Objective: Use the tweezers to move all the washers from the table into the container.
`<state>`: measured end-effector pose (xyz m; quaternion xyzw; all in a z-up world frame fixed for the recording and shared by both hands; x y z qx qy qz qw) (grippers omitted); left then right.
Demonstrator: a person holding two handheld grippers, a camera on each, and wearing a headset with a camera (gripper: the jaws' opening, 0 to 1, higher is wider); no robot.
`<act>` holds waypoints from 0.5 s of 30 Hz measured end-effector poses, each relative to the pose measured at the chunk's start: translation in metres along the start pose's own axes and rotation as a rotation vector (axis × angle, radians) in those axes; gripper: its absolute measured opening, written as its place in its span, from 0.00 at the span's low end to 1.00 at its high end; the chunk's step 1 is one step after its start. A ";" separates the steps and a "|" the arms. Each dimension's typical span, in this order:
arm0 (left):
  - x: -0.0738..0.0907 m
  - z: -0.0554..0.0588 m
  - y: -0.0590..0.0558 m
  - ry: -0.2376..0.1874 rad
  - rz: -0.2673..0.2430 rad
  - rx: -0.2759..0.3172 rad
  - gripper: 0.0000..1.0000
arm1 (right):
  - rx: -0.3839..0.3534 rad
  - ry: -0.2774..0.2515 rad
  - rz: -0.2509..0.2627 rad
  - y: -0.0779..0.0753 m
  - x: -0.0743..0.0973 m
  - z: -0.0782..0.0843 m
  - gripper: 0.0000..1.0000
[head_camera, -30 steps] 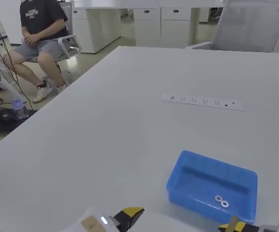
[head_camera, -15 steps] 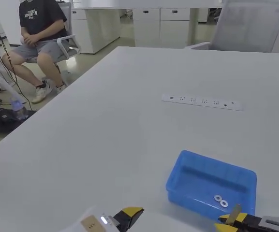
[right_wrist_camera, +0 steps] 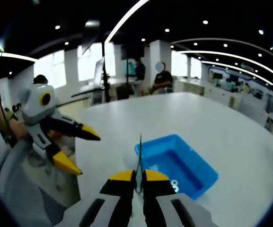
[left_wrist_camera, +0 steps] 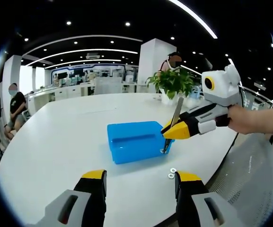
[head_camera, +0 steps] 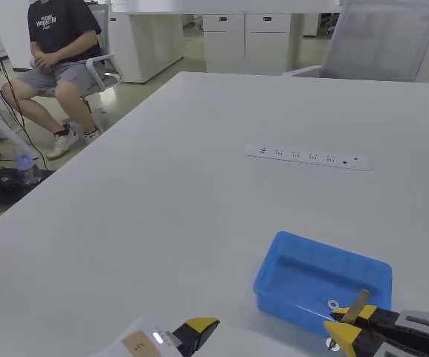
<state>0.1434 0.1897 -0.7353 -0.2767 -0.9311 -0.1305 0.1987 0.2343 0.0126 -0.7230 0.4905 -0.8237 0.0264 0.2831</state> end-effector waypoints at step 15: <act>0.000 0.000 0.001 -0.001 -0.001 0.000 0.57 | -0.010 -0.051 0.008 -0.007 -0.002 -0.019 0.03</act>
Point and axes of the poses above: the centre of the closed fingertips' face, and the gripper's own axes: x roughly backward along the fingers, y roughly to its left, z roughly out of its underside, the point moved 9 cm from there along x, roughly backward along the fingers, and after that the axes turned 14 degrees about -x, right-handed, at the moved point
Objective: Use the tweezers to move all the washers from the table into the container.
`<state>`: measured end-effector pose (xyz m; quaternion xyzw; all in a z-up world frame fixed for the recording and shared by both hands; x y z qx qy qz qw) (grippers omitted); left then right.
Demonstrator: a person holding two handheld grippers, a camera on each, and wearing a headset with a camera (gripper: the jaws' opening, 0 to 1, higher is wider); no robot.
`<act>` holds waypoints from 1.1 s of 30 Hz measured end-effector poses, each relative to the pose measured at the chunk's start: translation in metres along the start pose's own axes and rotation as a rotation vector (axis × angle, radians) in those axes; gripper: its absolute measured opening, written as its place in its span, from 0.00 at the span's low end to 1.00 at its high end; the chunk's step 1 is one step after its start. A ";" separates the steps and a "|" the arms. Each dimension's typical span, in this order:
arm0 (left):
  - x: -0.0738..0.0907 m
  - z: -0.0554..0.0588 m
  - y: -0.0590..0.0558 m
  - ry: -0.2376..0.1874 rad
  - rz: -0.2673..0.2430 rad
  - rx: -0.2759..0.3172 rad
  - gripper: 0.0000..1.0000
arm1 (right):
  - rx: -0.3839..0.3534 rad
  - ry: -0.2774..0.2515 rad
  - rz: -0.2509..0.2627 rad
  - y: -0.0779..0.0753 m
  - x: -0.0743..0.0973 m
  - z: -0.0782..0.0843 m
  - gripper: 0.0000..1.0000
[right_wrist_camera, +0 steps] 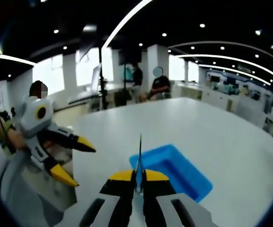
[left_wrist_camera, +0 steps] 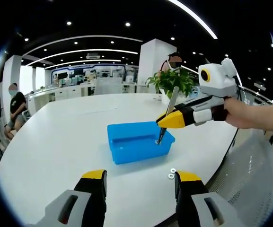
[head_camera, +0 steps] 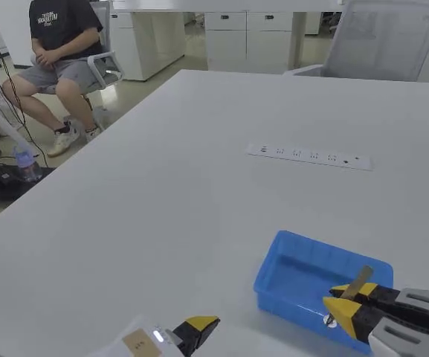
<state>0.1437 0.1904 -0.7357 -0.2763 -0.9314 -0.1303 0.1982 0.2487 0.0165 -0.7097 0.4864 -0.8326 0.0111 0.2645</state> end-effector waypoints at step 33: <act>0.000 0.002 -0.001 0.012 0.005 0.002 0.57 | -0.007 -0.002 0.015 -0.033 -0.034 -0.016 0.03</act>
Point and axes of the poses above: the centre of the closed fingertips' face, and the gripper's own axes: x roughly backward along the fingers, y roughly to its left, z roughly out of its underside, the point moved 9 cm from there along x, roughly backward along the fingers, and after that the axes turned 14 degrees about -x, right-handed, at the moved point
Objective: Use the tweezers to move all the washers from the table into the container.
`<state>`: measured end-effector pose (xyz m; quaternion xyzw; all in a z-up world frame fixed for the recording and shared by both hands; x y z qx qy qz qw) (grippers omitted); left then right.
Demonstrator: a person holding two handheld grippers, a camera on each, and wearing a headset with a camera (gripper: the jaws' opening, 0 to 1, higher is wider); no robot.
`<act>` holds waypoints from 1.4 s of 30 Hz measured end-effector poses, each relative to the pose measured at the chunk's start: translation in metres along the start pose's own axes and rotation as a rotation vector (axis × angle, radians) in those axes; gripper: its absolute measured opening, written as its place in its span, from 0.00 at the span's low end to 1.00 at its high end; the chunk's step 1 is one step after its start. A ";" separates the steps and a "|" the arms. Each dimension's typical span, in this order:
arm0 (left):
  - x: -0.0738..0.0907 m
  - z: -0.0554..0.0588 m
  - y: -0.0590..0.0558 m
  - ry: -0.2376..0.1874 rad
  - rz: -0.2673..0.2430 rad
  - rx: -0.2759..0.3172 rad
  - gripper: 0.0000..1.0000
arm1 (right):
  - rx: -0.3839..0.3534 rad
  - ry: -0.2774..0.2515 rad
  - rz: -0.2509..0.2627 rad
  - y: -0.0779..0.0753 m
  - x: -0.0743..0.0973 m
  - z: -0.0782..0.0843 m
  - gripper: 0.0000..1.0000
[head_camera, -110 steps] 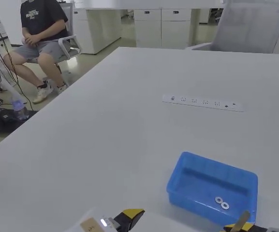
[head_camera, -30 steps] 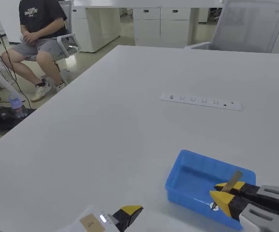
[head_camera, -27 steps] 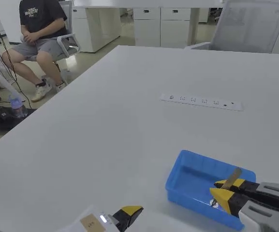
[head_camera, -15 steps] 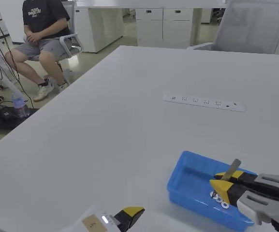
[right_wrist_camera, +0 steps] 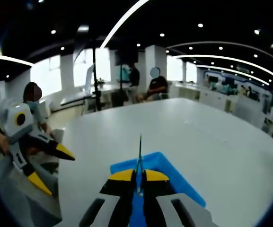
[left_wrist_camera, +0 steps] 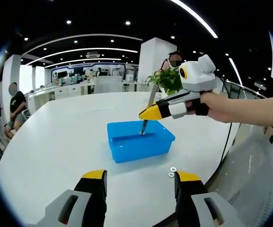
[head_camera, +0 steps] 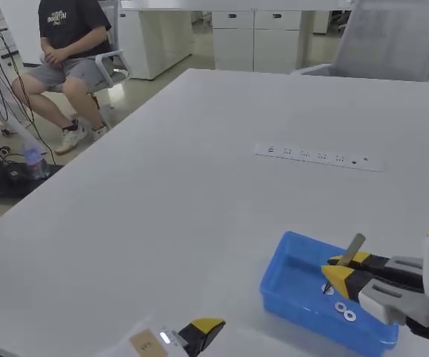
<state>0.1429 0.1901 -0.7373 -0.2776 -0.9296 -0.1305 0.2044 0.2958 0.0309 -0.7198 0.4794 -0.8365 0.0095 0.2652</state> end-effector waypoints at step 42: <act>-0.001 0.000 0.000 0.008 0.000 -0.002 0.56 | -0.023 0.109 0.054 -0.028 -0.025 0.032 0.03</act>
Point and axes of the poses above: the centre of the closed fingertips' face, and the gripper's own axes: x roughly backward along the fingers, y roughly to its left, z roughly out of its underside, the point moved 9 cm from there along x, roughly backward along the fingers, and after that the axes turned 14 degrees about -x, right-handed, at the moved point
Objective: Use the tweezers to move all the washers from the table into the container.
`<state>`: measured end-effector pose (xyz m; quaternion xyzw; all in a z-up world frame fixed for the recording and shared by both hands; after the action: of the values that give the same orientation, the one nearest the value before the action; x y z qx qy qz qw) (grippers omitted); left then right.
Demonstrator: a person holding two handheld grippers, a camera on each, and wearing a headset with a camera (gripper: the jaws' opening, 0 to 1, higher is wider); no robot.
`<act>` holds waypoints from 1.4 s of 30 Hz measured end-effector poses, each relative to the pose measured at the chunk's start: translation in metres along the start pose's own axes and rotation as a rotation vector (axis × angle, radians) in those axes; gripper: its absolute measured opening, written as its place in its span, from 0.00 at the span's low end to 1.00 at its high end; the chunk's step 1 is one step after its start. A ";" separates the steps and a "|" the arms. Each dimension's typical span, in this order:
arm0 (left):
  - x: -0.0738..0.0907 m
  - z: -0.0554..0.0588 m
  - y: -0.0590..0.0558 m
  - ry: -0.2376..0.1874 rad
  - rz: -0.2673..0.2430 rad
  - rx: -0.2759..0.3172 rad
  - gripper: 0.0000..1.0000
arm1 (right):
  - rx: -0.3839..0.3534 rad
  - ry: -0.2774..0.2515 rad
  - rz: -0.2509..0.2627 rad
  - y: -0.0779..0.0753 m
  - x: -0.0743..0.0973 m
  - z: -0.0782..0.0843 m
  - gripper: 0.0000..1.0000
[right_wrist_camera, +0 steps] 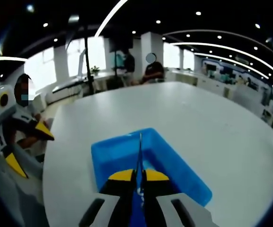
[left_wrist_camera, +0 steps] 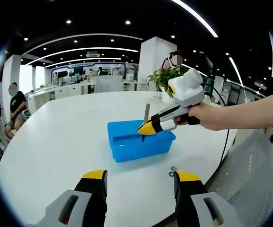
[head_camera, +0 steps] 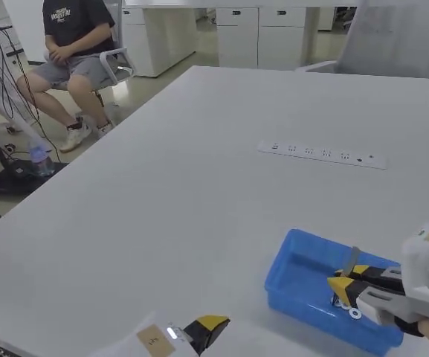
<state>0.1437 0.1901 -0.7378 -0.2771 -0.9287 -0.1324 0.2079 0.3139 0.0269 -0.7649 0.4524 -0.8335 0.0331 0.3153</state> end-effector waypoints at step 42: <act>0.000 0.002 -0.001 0.013 0.013 -0.008 0.55 | -0.056 -0.023 -0.025 0.003 0.002 -0.003 0.04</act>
<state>0.1427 0.1901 -0.7395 -0.2829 -0.9251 -0.1365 0.2135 0.3125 0.0284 -0.7603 0.4541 -0.8321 0.0007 0.3184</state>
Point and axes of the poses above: the centre of the closed fingertips' face, and the gripper's own axes: x roughly backward along the fingers, y roughly to its left, z roughly out of its underside, the point moved 9 cm from there along x, roughly backward along the fingers, and after that the axes turned 14 degrees about -x, right-handed, at the moved point
